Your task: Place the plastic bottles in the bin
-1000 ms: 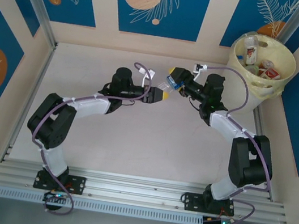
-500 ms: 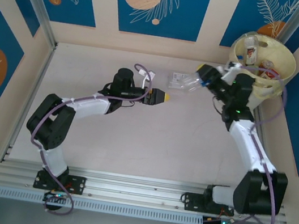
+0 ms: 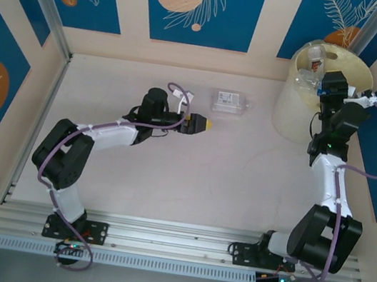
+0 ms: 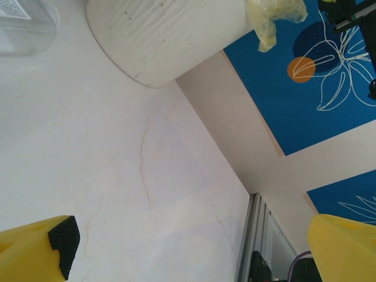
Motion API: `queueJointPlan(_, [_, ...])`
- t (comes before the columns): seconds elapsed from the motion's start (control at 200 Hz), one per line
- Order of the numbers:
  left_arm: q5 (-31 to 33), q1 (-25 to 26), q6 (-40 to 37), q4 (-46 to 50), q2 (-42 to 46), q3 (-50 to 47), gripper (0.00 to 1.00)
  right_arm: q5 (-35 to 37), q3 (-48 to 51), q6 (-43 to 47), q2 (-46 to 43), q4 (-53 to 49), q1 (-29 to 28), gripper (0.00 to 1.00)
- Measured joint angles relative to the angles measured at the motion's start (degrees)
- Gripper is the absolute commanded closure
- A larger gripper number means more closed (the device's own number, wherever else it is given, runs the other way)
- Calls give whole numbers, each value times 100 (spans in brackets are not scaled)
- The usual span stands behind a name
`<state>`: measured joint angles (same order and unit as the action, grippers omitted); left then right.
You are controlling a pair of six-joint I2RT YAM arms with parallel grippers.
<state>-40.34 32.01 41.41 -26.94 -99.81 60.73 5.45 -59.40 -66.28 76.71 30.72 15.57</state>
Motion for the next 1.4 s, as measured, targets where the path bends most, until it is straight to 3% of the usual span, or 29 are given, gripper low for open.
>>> queueJointPlan(0.355, [98, 0, 2, 26, 0, -68, 0, 1292, -334, -223, 876, 804, -17, 33])
queueJointPlan(0.51, [155, 0, 2, 42, 0, -70, 0, 1534, -789, 33, 1311, 824, -76, 25])
queueJointPlan(0.6, [184, 0, 2, 42, 0, -70, 0, 1587, -1126, 291, 1447, 525, -164, 18])
queueJointPlan(0.975, [251, 0, 2, 44, 0, -155, 0, 1576, -1790, 1128, 1652, -981, -367, 8])
queueJointPlan(1.2, [251, -11, 4, 39, 0, -157, 0, 2004, -1987, 2162, 1648, -1283, -778, 7])
queueJointPlan(1.4, [251, -15, 22, 33, 0, -157, 0, 3121, -2653, 3812, 1648, -1670, -1554, 5])
